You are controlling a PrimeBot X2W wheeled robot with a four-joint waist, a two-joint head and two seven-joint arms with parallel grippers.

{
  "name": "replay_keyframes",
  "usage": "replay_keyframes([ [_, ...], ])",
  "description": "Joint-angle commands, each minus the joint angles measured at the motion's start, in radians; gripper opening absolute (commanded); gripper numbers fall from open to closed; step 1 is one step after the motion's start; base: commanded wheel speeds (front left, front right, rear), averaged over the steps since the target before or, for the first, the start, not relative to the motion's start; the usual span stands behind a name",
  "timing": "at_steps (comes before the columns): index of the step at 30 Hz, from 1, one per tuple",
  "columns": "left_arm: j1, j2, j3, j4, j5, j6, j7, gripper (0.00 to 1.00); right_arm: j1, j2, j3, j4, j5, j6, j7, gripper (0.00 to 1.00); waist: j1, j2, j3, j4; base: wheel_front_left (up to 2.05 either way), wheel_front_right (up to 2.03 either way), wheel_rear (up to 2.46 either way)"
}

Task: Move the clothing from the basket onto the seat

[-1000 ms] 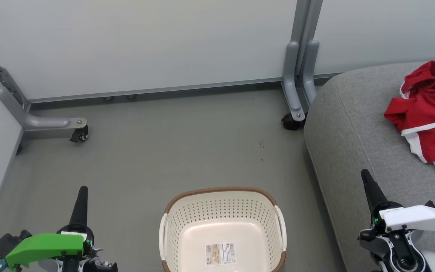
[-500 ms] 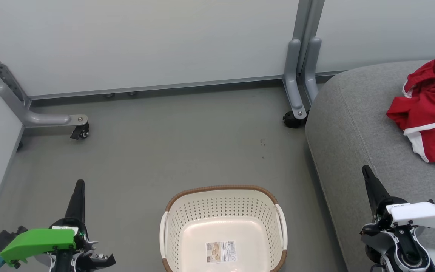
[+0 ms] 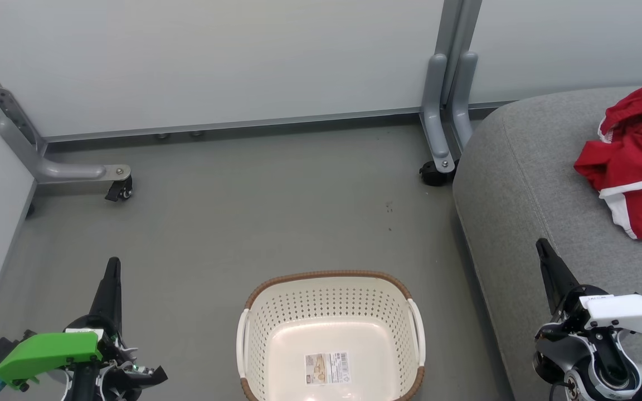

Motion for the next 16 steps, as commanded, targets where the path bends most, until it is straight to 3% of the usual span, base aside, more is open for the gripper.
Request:
replay_keyframes([
  [1, -0.019, 0.003, 0.008, 0.006, -0.020, -0.007, 0.005, 0.00, -0.014, -0.001, -0.004, 0.004, 0.020, 0.000, 0.008, 0.00, 0.0000, 0.0000, 0.001, 0.001, 0.00, 0.00, 0.00],
  [16, -0.020, -0.004, 0.014, 0.006, -0.013, -0.007, 0.011, 0.00, -0.013, 0.004, -0.011, 0.004, 0.015, 0.000, 0.013, 0.00, 0.0000, 0.0000, 0.002, 0.001, 0.00, 0.00, 0.00],
])
